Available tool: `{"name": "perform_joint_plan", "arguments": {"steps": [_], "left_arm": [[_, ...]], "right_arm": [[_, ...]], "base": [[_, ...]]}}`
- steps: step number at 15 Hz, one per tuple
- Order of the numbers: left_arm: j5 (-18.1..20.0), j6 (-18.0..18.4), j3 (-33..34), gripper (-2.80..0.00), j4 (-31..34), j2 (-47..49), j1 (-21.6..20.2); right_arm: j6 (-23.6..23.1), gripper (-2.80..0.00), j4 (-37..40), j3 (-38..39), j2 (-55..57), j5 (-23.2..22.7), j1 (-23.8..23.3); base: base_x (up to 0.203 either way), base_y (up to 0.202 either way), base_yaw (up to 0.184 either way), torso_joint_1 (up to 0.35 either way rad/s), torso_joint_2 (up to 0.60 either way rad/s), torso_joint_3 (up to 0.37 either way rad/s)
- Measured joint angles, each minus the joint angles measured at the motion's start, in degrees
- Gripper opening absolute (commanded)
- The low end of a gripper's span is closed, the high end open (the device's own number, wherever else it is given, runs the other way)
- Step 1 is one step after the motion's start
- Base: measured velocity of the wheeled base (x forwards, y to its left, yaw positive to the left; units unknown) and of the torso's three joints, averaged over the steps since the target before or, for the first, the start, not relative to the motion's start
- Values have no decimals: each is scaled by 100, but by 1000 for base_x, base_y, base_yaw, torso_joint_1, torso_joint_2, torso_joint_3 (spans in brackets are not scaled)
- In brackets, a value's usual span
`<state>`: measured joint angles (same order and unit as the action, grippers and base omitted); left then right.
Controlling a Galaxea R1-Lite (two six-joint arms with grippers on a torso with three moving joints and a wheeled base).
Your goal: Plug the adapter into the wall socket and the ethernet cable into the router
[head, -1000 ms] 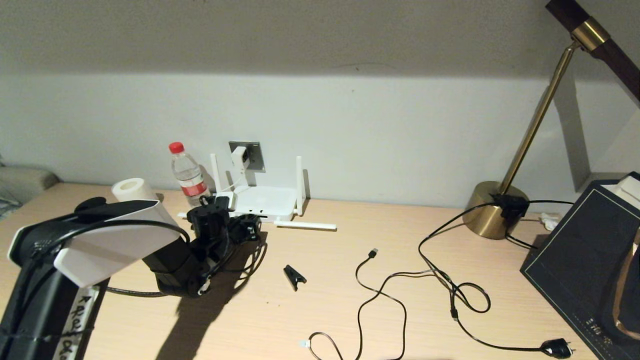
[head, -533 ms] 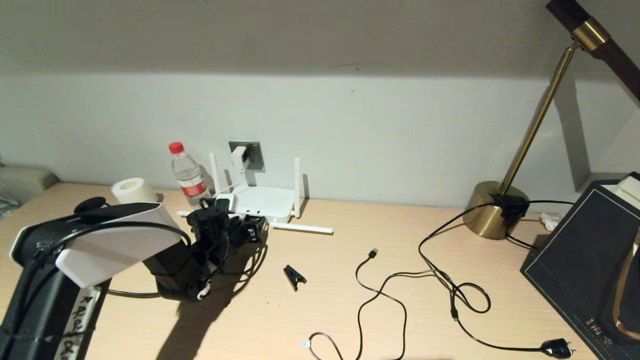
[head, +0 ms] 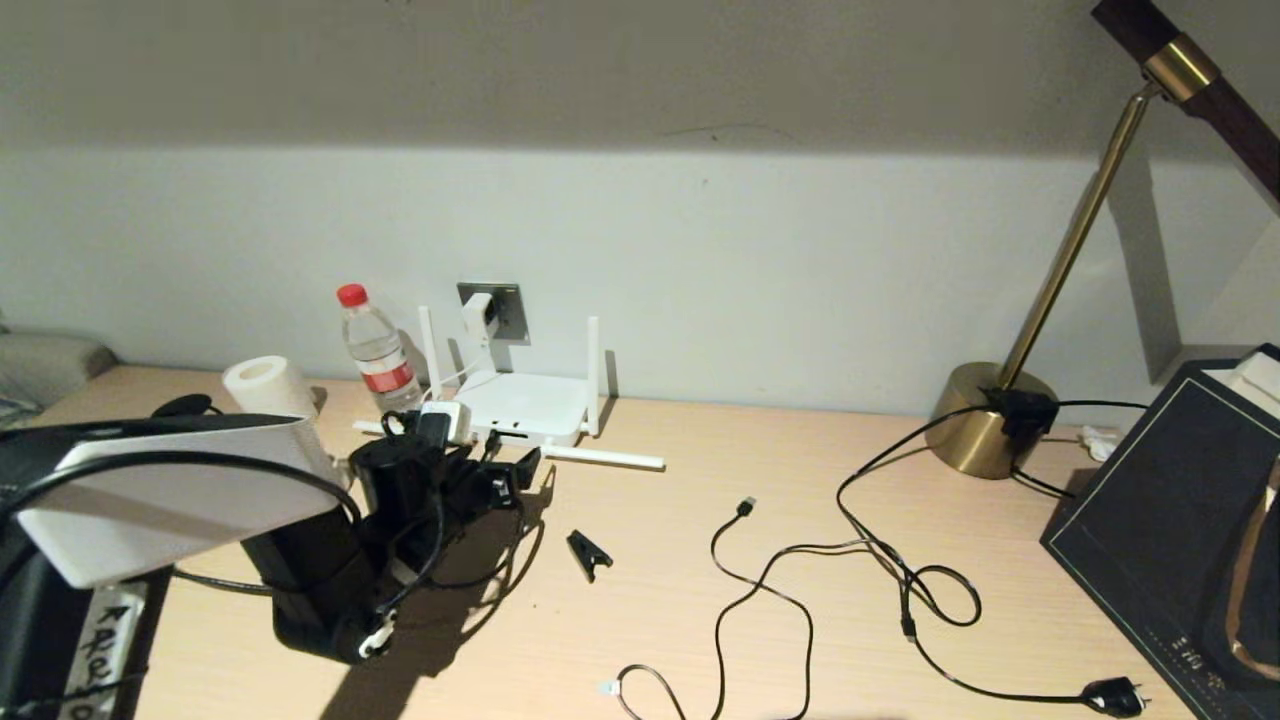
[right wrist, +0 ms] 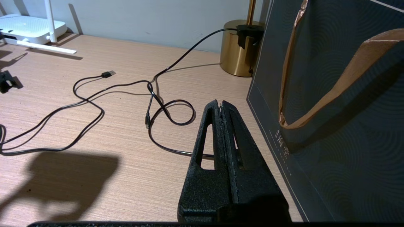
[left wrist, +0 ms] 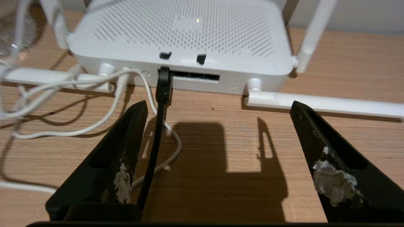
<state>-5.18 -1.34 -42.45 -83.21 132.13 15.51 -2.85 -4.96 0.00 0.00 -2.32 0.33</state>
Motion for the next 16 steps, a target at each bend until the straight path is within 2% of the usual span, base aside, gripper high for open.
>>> {"name": "perform_joint_plan", "arguments": {"steps": [1,2,5,8,10,12,14,16], "left_arm": [[-2,7,228,0,-157,-207,39],[-13,13,412,-280,-251,-452,71],[-44,85,783,-280,-156,-1383,98],[-33,191,766,-280,811,-2733,-45],[-16,219,442,-280,1969,-3827,-152],[97,231,328,-280,3490,-5016,-206],[392,249,662,-280,5141,-6324,-237],[651,287,1486,-280,6549,-7550,-256]], "right_arm": [[-2,-280,0,0,0,0,0],[1,-280,1,0,0,1,0],[-2,-280,3,0,0,1,0],[-2,-280,1,0,0,1,-2],[1,-280,0,0,0,1,0],[1,-280,1,0,0,1,0],[1,-280,1,0,0,-2,0],[1,-280,1,0,0,-1,0]], "base": [[0,0,0,0,0,0],[0,0,0,0,0,0],[0,0,0,0,0,0],[0,0,0,0,0,0],[0,0,0,0,0,0],[0,0,0,0,0,0],[0,0,0,0,0,0],[0,0,0,0,0,0]]}}
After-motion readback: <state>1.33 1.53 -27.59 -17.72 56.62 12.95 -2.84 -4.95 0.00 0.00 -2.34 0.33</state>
